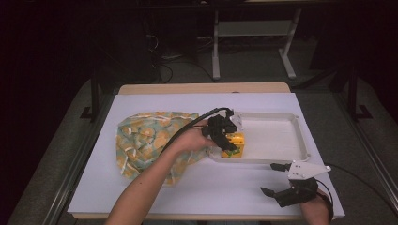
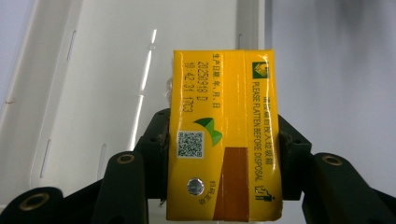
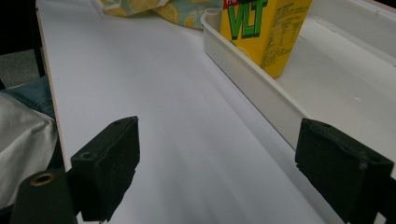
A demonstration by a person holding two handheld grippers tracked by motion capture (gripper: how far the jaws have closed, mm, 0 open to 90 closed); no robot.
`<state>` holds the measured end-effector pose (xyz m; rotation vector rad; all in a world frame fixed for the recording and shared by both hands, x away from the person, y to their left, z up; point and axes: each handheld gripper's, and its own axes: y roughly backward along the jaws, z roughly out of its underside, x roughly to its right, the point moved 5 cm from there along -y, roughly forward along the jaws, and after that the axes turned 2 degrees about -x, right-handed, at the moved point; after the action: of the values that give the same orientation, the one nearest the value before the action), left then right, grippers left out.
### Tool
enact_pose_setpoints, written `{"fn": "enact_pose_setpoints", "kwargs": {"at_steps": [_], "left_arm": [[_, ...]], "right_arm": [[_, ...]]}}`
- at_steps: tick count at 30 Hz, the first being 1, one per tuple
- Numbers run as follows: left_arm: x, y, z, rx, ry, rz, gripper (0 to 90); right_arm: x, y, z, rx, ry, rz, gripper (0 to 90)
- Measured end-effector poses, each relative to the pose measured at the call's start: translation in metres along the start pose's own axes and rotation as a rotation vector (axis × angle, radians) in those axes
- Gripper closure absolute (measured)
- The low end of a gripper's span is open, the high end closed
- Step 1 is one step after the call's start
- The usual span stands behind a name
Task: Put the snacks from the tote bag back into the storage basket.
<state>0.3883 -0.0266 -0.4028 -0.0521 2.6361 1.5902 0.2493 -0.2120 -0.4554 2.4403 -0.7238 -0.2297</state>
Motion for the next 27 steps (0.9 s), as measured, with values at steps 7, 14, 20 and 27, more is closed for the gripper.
{"fn": "enact_pose_setpoints", "kwargs": {"at_steps": [7,14,20,27], "left_arm": [[0.0002,-0.0002,-0.0003,-0.001,0.004,-0.002,49.4],[0.0015,-0.0027,0.0001,-0.020,-0.002,-0.010,48.1],[0.0006,-0.0031,0.0013,-0.033,0.007,-0.010,47.3],[0.0009,0.0012,-0.0011,-0.010,0.011,-0.014,45.2]], "right_arm": [[0.0001,0.0000,0.0001,0.001,0.000,0.001,13.4],[-0.0001,0.0002,0.0000,0.003,-0.002,0.002,13.4],[-0.0001,0.0004,0.0001,0.003,-0.003,0.002,13.4],[-0.0002,0.0002,0.0001,0.001,-0.001,0.001,13.4]]}}
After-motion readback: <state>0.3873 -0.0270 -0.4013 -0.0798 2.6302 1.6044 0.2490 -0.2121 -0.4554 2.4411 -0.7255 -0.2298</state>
